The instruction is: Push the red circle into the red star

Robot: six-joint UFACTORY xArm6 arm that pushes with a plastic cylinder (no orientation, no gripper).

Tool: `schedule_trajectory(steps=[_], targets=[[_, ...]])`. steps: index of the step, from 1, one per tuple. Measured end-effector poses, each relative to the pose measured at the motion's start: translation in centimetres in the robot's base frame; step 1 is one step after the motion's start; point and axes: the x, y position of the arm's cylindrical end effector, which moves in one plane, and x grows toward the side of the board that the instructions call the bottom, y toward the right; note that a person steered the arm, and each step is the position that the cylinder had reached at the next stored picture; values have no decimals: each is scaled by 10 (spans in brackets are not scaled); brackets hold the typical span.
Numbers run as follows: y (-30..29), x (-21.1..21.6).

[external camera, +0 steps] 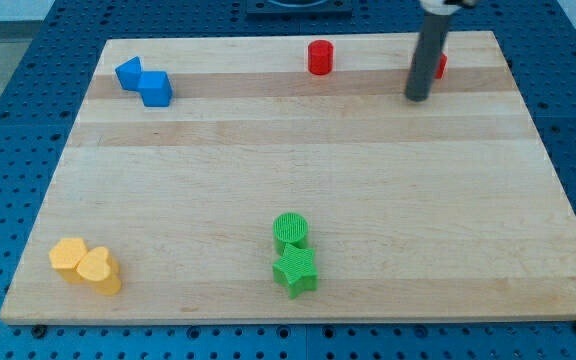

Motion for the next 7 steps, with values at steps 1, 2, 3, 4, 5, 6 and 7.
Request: schedule_trajectory(steps=[1, 2, 3, 4, 5, 6, 7], targets=[[-54, 0], [-104, 0], [-151, 0], [-180, -1], [-180, -47], [-179, -48], [-156, -50]])
